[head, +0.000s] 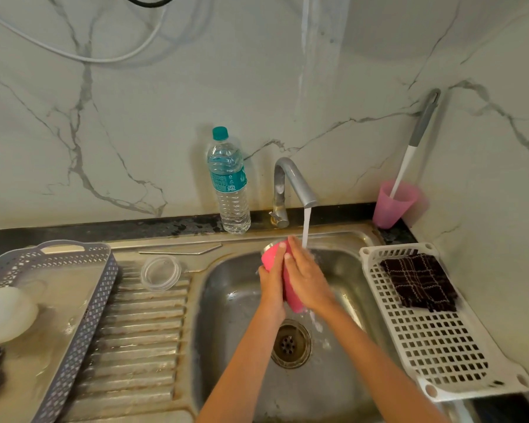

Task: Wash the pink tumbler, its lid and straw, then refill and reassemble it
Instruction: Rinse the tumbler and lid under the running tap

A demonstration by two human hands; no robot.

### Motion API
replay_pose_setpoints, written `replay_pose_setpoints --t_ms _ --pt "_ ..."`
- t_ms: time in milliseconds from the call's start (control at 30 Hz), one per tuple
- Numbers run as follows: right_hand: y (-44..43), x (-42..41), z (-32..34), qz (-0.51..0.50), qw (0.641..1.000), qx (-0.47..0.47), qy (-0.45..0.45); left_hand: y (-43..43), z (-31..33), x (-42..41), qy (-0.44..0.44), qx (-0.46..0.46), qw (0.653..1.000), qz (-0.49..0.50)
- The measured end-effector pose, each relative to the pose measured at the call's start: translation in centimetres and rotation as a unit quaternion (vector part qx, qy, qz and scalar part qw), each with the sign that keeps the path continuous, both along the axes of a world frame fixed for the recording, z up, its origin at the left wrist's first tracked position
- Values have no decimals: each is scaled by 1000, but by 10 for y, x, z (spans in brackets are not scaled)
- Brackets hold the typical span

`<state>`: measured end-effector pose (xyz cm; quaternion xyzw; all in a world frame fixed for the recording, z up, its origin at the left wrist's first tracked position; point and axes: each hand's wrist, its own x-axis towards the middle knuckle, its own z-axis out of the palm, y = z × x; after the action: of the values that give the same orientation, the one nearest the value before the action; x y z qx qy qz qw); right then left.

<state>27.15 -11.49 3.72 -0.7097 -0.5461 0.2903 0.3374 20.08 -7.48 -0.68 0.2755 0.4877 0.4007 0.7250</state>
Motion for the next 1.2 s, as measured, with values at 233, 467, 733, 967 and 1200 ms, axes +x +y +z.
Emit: replay_pose_setpoints --t_ms 233,467,733,967,1200 --pt "-4 5 -7 -31 997 -18 64 8 10 -1 -49 -66 996 46" --pt "3 12 -4 -5 992 -20 124 0 11 -10 -172 -89 978 -75" --pt "-3 1 -13 7 996 12 87 11 4 -15 -82 -67 990 -94" --pt "5 17 -9 -125 958 -39 256 0 17 -6 -143 -130 975 -110" --pt "-28 -4 -2 -67 991 7 119 8 2 0 -159 -150 976 9"
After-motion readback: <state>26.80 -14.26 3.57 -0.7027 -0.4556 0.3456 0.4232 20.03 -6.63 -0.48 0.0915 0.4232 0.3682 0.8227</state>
